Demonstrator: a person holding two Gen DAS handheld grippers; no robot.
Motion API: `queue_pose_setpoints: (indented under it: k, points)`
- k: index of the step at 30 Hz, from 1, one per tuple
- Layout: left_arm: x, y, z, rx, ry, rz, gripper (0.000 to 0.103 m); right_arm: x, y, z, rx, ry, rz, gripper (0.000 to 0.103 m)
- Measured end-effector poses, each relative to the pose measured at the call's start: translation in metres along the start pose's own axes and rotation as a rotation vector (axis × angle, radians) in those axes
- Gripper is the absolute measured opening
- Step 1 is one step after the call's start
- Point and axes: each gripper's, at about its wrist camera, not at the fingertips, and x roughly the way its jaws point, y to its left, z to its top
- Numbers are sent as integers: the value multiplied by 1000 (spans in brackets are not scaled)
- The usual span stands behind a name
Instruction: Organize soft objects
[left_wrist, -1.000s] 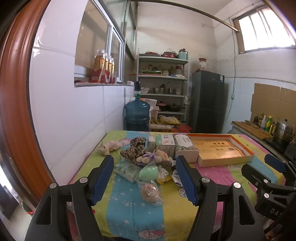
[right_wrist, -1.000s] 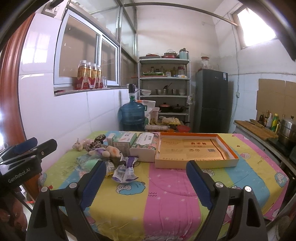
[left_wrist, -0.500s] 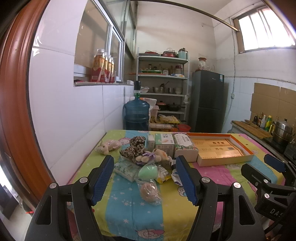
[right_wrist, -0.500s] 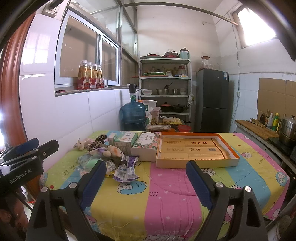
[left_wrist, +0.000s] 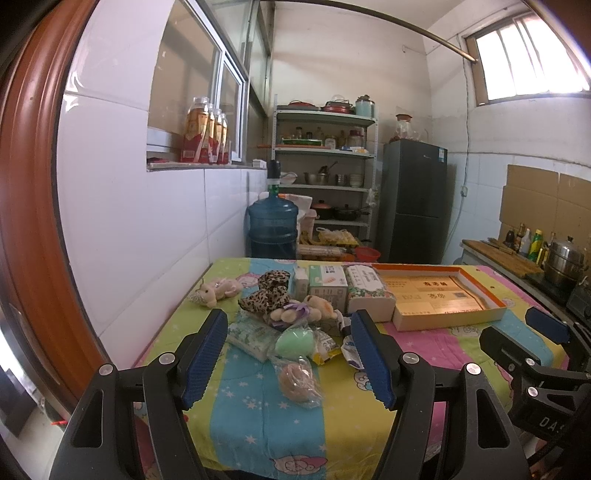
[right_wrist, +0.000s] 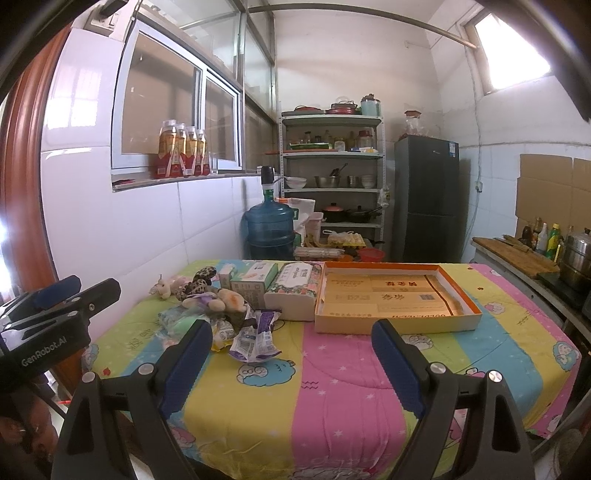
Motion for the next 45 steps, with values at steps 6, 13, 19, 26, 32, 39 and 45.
queue_pose_setpoints:
  k: [6, 13, 19, 26, 32, 39, 45]
  points:
    - [0, 0, -1, 0, 1, 0, 71, 1, 2, -1, 8, 11, 20, 89]
    - [0, -1, -2, -2, 3, -1, 71, 5, -2, -5, 15, 23, 38, 89]
    - [3, 2, -8, -14, 16, 0, 71, 11, -2, -9, 14, 39, 48, 89]
    - [16, 16, -15, -47, 45, 1, 71, 27, 2, -18, 2, 78, 67, 89]
    - [37, 32, -29, -69, 93, -2, 71, 43, 5, -30, 8, 110, 88, 89]
    - [66, 44, -49, -108, 145, -36, 71, 63, 8, -41, 13, 149, 118, 89]
    - [91, 33, -59, -111, 183, -107, 71, 75, 8, -45, 16, 144, 136, 89]
